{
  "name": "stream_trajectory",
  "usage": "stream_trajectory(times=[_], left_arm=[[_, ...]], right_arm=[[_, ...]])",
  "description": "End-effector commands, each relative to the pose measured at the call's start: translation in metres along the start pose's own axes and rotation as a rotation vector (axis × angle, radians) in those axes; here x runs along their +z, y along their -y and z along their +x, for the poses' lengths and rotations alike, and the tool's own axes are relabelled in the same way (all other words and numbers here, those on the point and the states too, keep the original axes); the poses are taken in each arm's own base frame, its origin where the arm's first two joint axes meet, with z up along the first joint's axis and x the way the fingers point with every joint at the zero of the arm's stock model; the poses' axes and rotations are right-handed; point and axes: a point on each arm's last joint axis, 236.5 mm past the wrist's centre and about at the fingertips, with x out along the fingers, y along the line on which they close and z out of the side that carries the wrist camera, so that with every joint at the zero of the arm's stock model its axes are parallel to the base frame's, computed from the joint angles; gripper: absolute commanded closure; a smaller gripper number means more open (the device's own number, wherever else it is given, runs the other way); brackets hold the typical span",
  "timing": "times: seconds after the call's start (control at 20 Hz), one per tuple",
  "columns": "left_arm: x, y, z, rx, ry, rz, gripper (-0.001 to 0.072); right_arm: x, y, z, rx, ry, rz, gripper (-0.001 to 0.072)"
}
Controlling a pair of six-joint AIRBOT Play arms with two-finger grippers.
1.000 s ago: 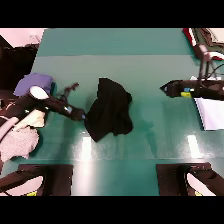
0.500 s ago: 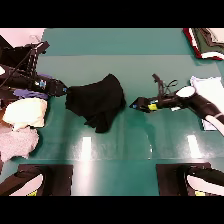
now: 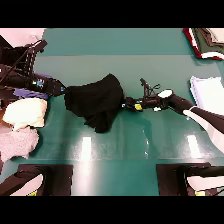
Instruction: Fold the shirts.
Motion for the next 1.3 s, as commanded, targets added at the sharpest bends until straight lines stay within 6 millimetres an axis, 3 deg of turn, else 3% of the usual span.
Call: stream_trajectory(times=[0.0, 0.15, 0.25, 0.4, 0.5, 0.6, 0.75, 0.9, 1.1, 1.25], left_arm=[[-0.003, 0.0, -0.001, -0.002, -0.011, 0.0, 0.0684], [0.009, -0.009, -0.011, 0.061, 0.019, -0.003, 0.0684], [0.04, -0.014, -0.042, 0.152, 0.099, 0.041, 0.0684], [0.099, 0.016, -0.11, 0.203, 0.301, 0.156, 0.0684], [0.127, 0.042, -0.156, 0.22, 0.427, 0.216, 0.0684], [0.141, 0.067, -0.197, 0.228, 0.525, 0.261, 0.0684], [0.149, 0.104, -0.25, 0.221, 0.653, 0.31, 0.0684], [0.139, 0.139, -0.3, 0.224, 0.783, 0.356, 0.0684], [0.11, 0.184, -0.362, 0.231, 0.957, 0.426, 0.0684], [0.095, 0.21, -0.379, 0.178, 1.009, 0.46, 0.0684]], right_arm=[[0.003, 0.002, 0.011, -0.003, -0.019, -0.012, 0.0689], [0.007, 0.004, -0.016, -0.06, -0.019, -0.134, 0.0692], [0.029, 0.0, -0.067, -0.106, 0.063, -0.185, 0.0692], [0.076, -0.031, -0.178, -0.132, 0.321, -0.254, 0.0693], [0.097, -0.073, -0.257, -0.138, 0.495, -0.356, 0.0693], [0.102, -0.129, -0.325, -0.13, 0.646, -0.478, 0.0693], [0.078, -0.217, -0.408, -0.114, 0.835, -0.674, 0.0693], [0.036, -0.282, -0.472, -0.151, 1.006, -0.849, 0.0693], [-0.013, -0.32, -0.536, -0.294, 1.185, -0.962, 0.0693], [-0.026, -0.335, -0.554, -0.337, 1.212, -1.001, 0.0693]])
